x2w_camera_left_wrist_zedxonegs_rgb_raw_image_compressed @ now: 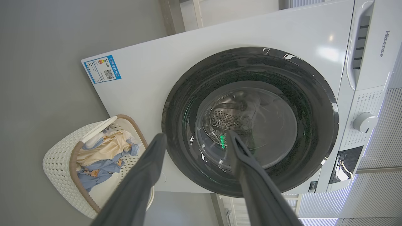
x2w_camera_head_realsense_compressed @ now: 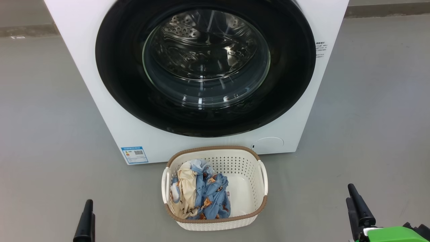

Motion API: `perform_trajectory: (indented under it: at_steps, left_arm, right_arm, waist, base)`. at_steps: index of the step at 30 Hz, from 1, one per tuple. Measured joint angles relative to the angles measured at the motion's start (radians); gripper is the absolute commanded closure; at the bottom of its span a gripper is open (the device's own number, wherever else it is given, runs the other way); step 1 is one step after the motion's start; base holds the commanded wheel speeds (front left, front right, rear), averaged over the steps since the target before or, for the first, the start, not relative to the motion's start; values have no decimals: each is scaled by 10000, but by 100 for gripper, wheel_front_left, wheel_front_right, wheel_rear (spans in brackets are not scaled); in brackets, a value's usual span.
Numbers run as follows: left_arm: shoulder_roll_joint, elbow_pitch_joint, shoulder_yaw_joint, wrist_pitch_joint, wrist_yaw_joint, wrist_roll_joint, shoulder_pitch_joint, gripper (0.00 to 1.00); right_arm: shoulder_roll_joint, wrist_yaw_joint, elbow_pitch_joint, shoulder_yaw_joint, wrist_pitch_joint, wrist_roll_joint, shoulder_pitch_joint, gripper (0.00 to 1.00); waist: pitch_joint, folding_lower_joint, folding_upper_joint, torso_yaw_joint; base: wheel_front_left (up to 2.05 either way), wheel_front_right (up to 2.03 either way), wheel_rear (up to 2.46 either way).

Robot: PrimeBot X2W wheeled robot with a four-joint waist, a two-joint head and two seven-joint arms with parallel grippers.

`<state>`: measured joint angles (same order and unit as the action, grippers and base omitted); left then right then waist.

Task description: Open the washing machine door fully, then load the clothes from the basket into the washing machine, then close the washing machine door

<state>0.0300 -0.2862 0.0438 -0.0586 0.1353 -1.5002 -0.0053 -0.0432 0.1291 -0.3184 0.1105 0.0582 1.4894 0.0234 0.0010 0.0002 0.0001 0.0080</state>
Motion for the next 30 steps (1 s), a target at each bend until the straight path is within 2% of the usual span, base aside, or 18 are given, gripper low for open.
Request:
perform_trajectory:
  at_steps: [30]
  left_arm:
    - [54,545,-449,859,0,4054,24,0]
  right_arm:
    - [-518,0,125,-612,-876,-3336,0,0]
  waist:
    - [-53,-1,0,203]
  base:
    - [0,0,0]
